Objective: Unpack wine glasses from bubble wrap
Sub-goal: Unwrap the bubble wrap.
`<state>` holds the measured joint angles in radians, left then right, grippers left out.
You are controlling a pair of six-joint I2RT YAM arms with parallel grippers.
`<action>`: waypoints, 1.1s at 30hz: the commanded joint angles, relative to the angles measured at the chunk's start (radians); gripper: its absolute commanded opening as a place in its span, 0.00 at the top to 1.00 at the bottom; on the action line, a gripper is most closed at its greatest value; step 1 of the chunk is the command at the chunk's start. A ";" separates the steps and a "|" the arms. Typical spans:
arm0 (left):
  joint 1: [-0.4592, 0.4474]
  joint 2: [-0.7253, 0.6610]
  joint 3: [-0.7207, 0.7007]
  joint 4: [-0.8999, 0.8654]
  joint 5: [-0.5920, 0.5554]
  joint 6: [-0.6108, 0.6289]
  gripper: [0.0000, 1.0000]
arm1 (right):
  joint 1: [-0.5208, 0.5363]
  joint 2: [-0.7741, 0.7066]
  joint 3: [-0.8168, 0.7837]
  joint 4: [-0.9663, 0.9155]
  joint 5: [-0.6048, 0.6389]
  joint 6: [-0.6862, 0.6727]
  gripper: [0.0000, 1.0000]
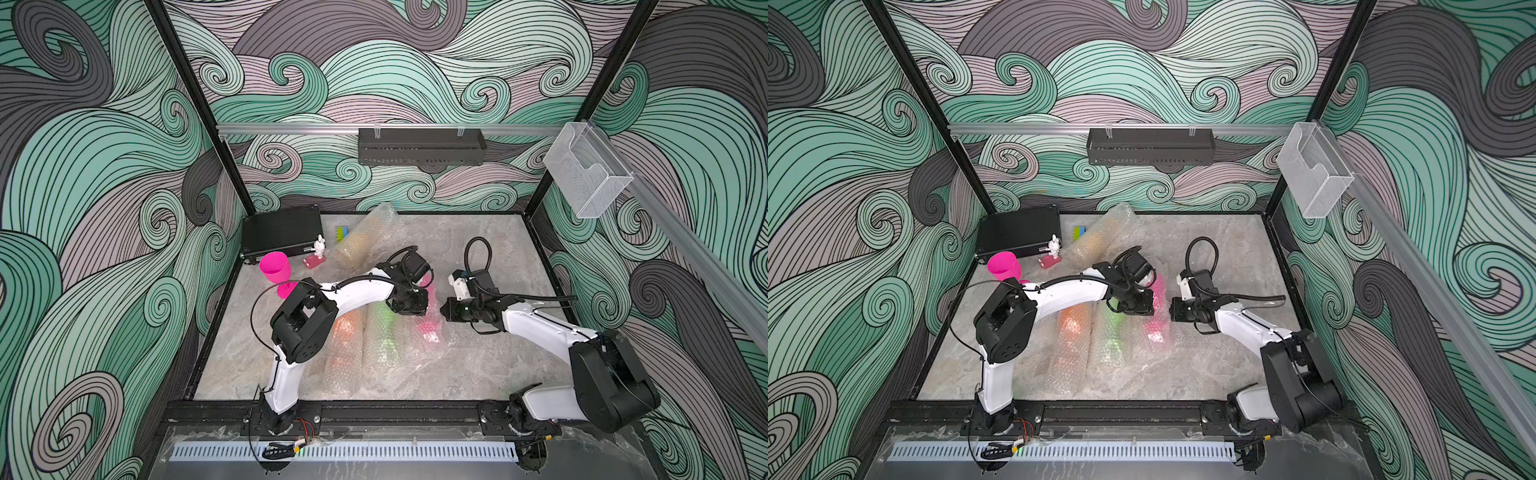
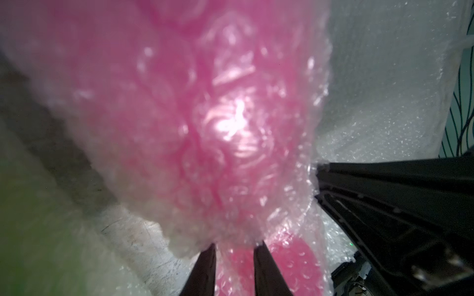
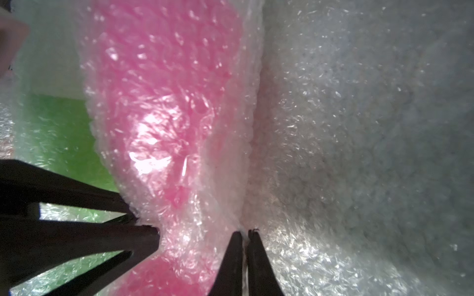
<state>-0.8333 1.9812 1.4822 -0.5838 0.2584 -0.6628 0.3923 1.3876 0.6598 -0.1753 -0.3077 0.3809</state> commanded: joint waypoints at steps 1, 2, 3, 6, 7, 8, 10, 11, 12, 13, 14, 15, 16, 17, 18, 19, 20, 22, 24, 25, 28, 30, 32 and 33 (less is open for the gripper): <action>0.012 -0.049 0.023 -0.024 -0.003 0.005 0.68 | 0.019 -0.029 0.018 0.024 -0.003 0.008 0.96; 0.016 -0.051 0.026 -0.027 0.000 0.009 0.65 | 0.022 -0.039 0.017 0.030 -0.001 0.008 0.97; 0.019 -0.053 0.031 -0.031 0.004 0.011 0.63 | 0.025 -0.050 0.015 0.035 -0.002 0.010 0.98; 0.025 -0.066 0.042 -0.040 0.018 0.019 0.58 | 0.032 -0.082 0.018 0.037 -0.010 0.013 1.00; 0.025 -0.072 0.048 -0.043 0.021 0.024 0.57 | 0.034 -0.094 0.018 0.037 -0.014 0.015 1.00; 0.025 -0.078 0.051 -0.045 0.023 0.026 0.55 | 0.035 -0.104 0.019 0.036 -0.017 0.019 1.00; 0.025 -0.086 0.054 -0.047 0.033 0.031 0.53 | 0.039 -0.120 0.020 0.031 -0.019 0.024 1.00; 0.025 -0.085 0.055 -0.046 0.040 0.031 0.52 | 0.040 -0.127 0.020 0.028 -0.020 0.027 1.00; 0.025 -0.085 0.055 -0.046 0.048 0.032 0.52 | 0.042 -0.131 0.022 0.026 -0.019 0.026 1.00; 0.025 -0.083 0.056 -0.048 0.054 0.032 0.51 | 0.044 -0.134 0.021 0.025 -0.021 0.026 1.00; 0.026 -0.083 0.054 -0.047 0.060 0.031 0.51 | 0.047 -0.136 0.020 0.023 -0.018 0.027 1.00; 0.025 -0.084 0.049 -0.044 0.063 0.028 0.51 | 0.048 -0.134 0.019 0.022 -0.018 0.028 1.00; 0.026 -0.086 0.045 -0.038 0.067 0.026 0.51 | 0.050 -0.133 0.018 0.022 -0.018 0.028 1.00; 0.025 -0.086 0.039 -0.031 0.070 0.024 0.50 | 0.054 -0.131 0.016 0.023 -0.018 0.030 1.00; 0.025 -0.086 0.036 -0.027 0.073 0.022 0.50 | 0.055 -0.130 0.014 0.024 -0.018 0.031 1.00; 0.026 -0.083 0.033 -0.023 0.074 0.020 0.50 | 0.060 -0.128 0.014 0.026 -0.018 0.034 1.00; 0.025 -0.080 0.032 -0.020 0.074 0.019 0.50 | 0.063 -0.127 0.015 0.028 -0.018 0.037 1.00; 0.026 -0.073 0.023 -0.012 0.072 0.017 0.50 | 0.070 -0.127 0.012 0.031 -0.017 0.042 1.00; 0.026 -0.060 0.016 -0.007 0.063 0.017 0.51 | 0.076 -0.125 0.014 0.034 -0.018 0.045 1.00; 0.025 -0.054 0.012 -0.005 0.056 0.017 0.53 | 0.079 -0.124 0.014 0.036 -0.018 0.047 1.00; 0.026 -0.036 0.006 -0.010 0.035 0.026 0.57 | 0.083 -0.121 0.013 0.035 -0.012 0.044 1.00; 0.026 -0.027 0.000 -0.009 0.025 0.030 0.60 | 0.083 -0.121 0.013 0.031 -0.005 0.041 1.00; 0.025 -0.020 -0.005 -0.011 0.021 0.037 0.65 | 0.083 -0.121 0.011 0.030 0.003 0.040 1.00; 0.025 -0.017 -0.006 -0.013 0.021 0.037 0.67 | 0.084 -0.119 0.011 0.030 0.005 0.040 1.00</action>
<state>-0.8116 1.9408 1.4853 -0.5903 0.3031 -0.6388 0.4721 1.2640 0.6598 -0.1551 -0.3149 0.4202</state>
